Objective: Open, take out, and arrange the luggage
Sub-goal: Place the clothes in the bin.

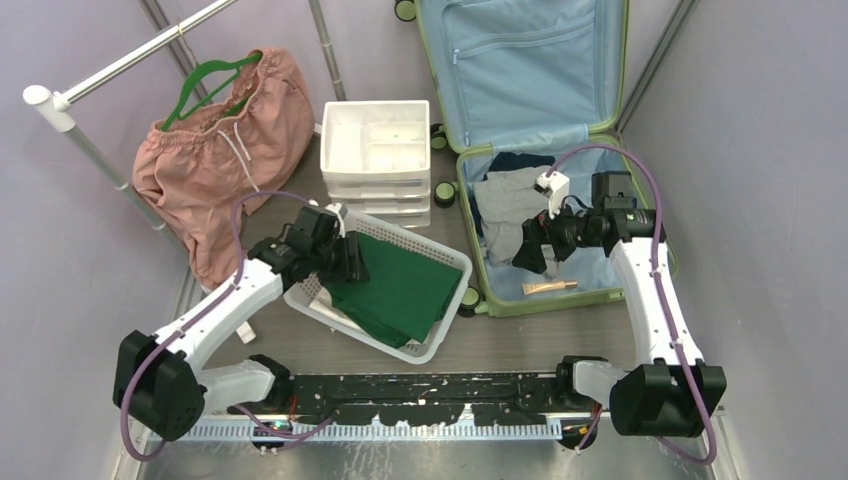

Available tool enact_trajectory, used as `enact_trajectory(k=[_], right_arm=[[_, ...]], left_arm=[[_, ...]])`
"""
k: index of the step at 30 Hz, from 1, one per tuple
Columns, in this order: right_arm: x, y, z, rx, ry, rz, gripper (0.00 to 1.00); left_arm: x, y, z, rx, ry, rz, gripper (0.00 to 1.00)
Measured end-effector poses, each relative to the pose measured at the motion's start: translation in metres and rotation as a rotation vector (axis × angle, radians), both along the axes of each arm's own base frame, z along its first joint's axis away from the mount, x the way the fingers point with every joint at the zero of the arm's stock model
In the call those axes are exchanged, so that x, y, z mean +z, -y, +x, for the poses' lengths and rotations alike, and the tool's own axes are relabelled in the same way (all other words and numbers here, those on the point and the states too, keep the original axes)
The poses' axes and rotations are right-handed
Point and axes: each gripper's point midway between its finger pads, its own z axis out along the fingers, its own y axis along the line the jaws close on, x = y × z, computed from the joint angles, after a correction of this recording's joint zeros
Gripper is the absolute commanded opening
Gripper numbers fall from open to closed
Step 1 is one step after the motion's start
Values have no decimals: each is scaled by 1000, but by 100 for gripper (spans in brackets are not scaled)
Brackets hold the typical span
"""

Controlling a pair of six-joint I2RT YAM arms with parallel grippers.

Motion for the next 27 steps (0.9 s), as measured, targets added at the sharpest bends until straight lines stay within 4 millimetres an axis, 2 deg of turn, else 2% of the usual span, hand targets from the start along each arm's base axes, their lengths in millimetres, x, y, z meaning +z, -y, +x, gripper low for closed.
enact_trajectory(k=[4, 7, 12, 15, 19, 23, 25, 27], right_arm=[[-10, 7, 7, -24, -37, -34, 100], [-14, 13, 16, -48, -56, -69, 100], [-20, 20, 37, -82, -79, -97, 98], [-25, 24, 53, -97, -85, -109, 95], [-34, 29, 70, -127, -109, -125, 89], [-44, 35, 88, -168, -129, -147, 83], [-52, 42, 98, -212, -149, -166, 76], [-57, 52, 108, -267, -172, -161, 74]], left_arm=[[-1, -8, 9, 48, 22, 26, 62], [10, -12, 13, 65, 71, 18, 72], [56, -9, 18, 73, 237, -76, 90], [86, -4, 22, 80, 332, -162, 90], [109, 6, 24, 77, 393, -261, 90], [114, 13, 26, 90, 399, -328, 89], [113, 16, 26, 100, 394, -358, 89], [113, 18, 26, 111, 389, -384, 88]])
